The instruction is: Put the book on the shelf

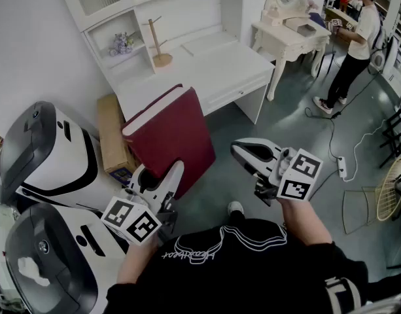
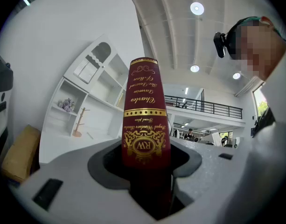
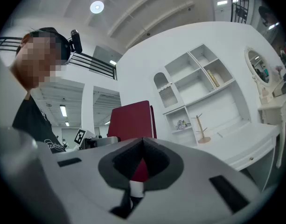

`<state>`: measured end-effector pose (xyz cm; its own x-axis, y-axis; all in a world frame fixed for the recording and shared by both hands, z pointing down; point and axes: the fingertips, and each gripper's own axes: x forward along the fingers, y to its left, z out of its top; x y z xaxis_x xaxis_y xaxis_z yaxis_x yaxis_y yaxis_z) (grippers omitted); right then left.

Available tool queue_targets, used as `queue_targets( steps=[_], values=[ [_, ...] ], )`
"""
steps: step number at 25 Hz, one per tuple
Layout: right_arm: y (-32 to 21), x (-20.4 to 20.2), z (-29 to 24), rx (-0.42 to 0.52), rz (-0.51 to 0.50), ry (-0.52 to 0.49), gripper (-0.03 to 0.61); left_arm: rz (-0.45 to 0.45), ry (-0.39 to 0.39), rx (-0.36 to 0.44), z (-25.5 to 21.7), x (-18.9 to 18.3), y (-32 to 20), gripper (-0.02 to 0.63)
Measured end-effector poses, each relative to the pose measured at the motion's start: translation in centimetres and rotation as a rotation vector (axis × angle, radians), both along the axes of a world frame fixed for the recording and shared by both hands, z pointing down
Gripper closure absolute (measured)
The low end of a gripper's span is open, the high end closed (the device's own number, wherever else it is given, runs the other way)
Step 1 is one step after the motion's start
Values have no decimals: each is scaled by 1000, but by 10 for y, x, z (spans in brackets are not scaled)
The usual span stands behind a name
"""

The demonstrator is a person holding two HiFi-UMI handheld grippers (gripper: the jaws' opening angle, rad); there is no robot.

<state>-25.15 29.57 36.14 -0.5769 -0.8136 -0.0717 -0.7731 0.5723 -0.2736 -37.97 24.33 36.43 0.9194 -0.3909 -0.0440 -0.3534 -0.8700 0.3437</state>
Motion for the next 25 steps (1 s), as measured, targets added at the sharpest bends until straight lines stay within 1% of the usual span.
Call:
queue_targets(
  steps=[4, 11, 17, 22, 25],
  values=[
    [-16, 14, 9, -11, 1, -5, 578, 3, -4, 0, 6, 16, -13, 399],
    [-47, 53, 17, -34, -7, -8, 578, 5, -23, -24, 15, 61, -44, 399],
    [-81, 104, 25, -70, 6, -30, 578, 22, -30, -54, 21, 115, -77, 399],
    [-111, 162, 19, -69, 29, -25, 578, 26, -29, -51, 12, 175, -108, 399],
    [-121, 184, 18, -58, 30, -28, 578, 26, -22, -38, 9, 197, -120, 399]
  ],
)
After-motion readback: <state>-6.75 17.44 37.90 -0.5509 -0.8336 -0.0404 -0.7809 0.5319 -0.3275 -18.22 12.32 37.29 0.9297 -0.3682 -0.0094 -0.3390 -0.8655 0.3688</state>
